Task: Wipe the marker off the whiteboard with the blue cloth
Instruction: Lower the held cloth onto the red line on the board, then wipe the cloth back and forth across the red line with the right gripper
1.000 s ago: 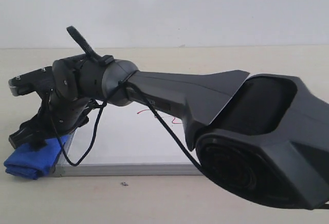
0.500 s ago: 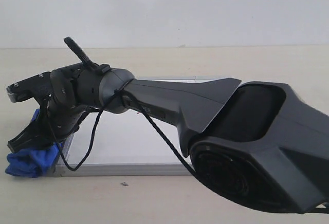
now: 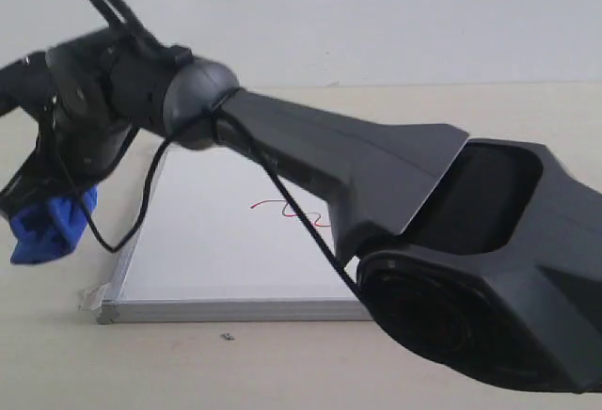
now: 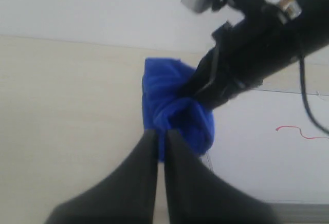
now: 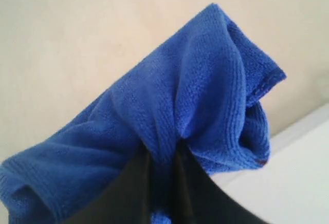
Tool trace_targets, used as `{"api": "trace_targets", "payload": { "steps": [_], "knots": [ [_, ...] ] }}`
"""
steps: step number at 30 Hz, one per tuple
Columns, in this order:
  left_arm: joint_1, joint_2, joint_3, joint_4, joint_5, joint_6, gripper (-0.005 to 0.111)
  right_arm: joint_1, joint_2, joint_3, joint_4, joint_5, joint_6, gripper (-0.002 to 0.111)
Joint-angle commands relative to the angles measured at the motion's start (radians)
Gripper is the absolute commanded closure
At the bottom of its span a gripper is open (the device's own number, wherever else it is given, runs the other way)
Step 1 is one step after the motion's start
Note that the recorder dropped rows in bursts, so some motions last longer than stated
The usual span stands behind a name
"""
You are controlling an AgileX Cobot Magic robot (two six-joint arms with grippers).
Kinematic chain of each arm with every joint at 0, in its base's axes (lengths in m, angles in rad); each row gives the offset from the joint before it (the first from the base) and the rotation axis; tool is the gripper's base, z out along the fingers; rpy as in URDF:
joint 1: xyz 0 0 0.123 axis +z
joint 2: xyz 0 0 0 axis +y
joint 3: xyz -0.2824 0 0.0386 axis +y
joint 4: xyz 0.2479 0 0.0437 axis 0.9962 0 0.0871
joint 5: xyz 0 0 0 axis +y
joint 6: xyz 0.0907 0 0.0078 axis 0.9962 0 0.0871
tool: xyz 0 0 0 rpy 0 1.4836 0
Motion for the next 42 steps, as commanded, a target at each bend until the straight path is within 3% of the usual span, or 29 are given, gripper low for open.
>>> {"api": "trace_targets", "payload": {
  "steps": [1, 6, 14, 23, 30, 36, 42],
  "knots": [
    [0.002, -0.003, 0.004, -0.005, -0.003, 0.002, 0.102, -0.026, -0.08, -0.049, -0.16, 0.166, 0.022, 0.108],
    [0.002, -0.003, 0.004, -0.005, -0.003, 0.002, 0.102, -0.092, -0.066, -0.04, -0.205, 0.336, 0.064, 0.108],
    [0.002, -0.003, 0.004, -0.005, -0.003, 0.002, 0.102, -0.163, -0.058, 0.113, -0.202, 0.342, 0.073, 0.108],
    [0.002, -0.003, 0.004, -0.005, -0.003, 0.002, 0.102, -0.175, -0.058, 0.343, -0.225, 0.083, 0.108, 0.108],
    [0.002, -0.003, 0.004, -0.005, -0.003, 0.002, 0.102, -0.295, -0.058, 0.469, -0.274, 0.099, 0.202, 0.108],
    [0.002, -0.003, 0.004, -0.005, -0.003, 0.002, 0.102, -0.42, -0.065, 0.482, -0.162, 0.136, 0.215, 0.108],
    [0.002, -0.003, 0.004, -0.005, -0.003, 0.002, 0.102, -0.365, -0.063, 0.482, 0.041, 0.1, 0.058, 0.108]
  ]
}}
